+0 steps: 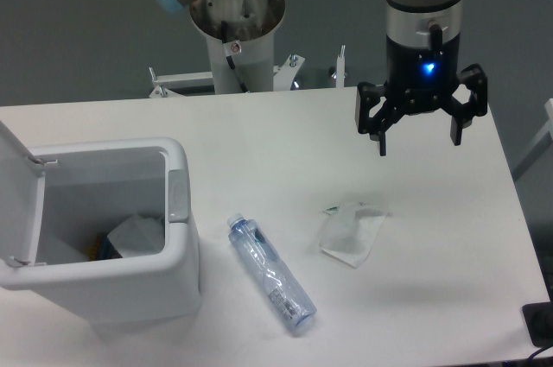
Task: Place the trash in the trash can
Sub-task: 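Move the open gripper down over the white tissue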
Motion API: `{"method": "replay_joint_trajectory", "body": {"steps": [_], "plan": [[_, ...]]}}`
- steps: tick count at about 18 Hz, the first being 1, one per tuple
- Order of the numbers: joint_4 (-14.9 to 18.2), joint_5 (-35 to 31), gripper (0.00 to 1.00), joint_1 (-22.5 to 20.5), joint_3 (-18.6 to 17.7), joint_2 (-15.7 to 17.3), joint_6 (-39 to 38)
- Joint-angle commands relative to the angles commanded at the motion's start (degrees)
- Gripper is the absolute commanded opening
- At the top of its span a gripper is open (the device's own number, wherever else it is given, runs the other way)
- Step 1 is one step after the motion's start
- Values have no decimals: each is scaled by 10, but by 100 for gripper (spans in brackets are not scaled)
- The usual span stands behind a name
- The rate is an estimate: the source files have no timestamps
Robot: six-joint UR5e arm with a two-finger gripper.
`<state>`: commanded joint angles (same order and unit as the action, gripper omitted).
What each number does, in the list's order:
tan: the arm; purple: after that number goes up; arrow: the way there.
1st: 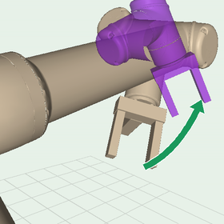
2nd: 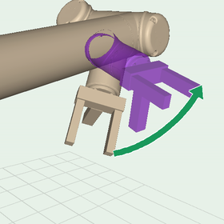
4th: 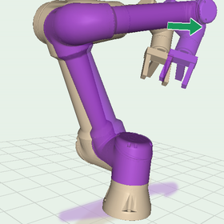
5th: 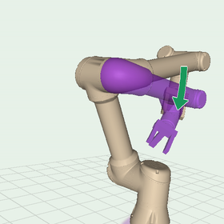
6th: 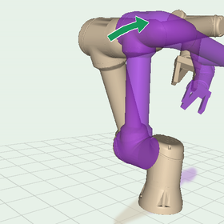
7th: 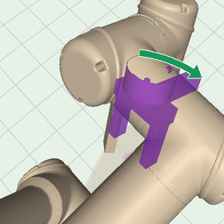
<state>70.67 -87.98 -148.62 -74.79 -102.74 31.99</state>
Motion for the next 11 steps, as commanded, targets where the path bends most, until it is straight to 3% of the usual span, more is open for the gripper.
{"method": "replay_joint_trajectory", "body": {"steps": [5, 8, 11], "plan": [[-31, -6, 100, 3, -12, -3, -5], [-37, -7, 100, 12, -16, -25, -4], [-87, -9, 100, 22, -37, -35, -15]]}}
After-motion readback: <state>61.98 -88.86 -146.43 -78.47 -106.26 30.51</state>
